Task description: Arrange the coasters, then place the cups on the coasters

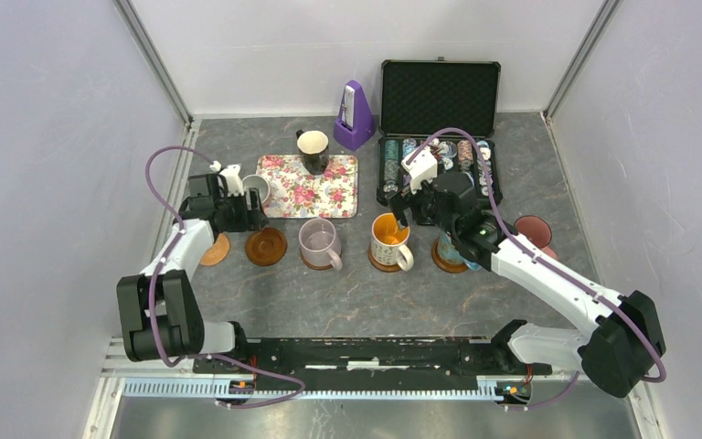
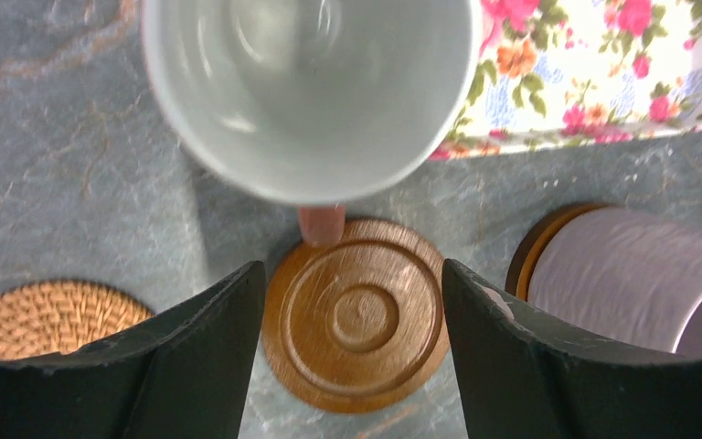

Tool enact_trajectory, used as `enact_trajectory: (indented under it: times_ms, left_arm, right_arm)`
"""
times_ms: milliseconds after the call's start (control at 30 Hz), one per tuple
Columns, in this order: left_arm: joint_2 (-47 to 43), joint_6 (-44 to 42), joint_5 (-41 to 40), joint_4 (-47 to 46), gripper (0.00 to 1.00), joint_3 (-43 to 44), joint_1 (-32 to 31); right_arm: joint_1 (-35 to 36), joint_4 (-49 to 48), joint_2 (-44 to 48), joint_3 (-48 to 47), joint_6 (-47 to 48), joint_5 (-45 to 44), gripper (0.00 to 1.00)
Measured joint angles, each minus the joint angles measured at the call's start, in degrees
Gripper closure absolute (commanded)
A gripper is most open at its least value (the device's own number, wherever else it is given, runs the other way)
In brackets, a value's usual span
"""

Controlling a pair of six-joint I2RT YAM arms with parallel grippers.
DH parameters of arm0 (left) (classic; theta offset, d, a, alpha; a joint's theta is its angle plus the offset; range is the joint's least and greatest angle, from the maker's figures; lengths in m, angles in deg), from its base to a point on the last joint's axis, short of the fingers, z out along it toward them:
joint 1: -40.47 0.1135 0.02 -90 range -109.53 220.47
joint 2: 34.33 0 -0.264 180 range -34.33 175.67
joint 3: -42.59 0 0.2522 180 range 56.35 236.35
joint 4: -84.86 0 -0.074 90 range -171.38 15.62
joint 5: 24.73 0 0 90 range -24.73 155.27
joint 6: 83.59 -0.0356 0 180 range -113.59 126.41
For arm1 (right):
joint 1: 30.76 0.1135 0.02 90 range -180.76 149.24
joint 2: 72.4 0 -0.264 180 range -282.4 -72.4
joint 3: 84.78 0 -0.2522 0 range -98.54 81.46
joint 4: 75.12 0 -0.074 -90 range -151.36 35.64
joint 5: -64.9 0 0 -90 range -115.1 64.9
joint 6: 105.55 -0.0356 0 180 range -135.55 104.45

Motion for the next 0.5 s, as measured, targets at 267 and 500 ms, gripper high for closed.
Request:
enact_trajectory:
  times_ms: [267,500]
  left_arm:
    - [5.09,2.93,-3.85,-8.81,0.31,0.17,-4.26]
    - [8.87,5.18,-8.17,-11.52,0.4,0.66,-5.44]
  right_arm:
    - [0.0,0.02,-0.59,0.0,-0.02,-0.02,0.02]
    - [-0.17,0.24,-1.33,0.0,-0.04,-0.17,0.02]
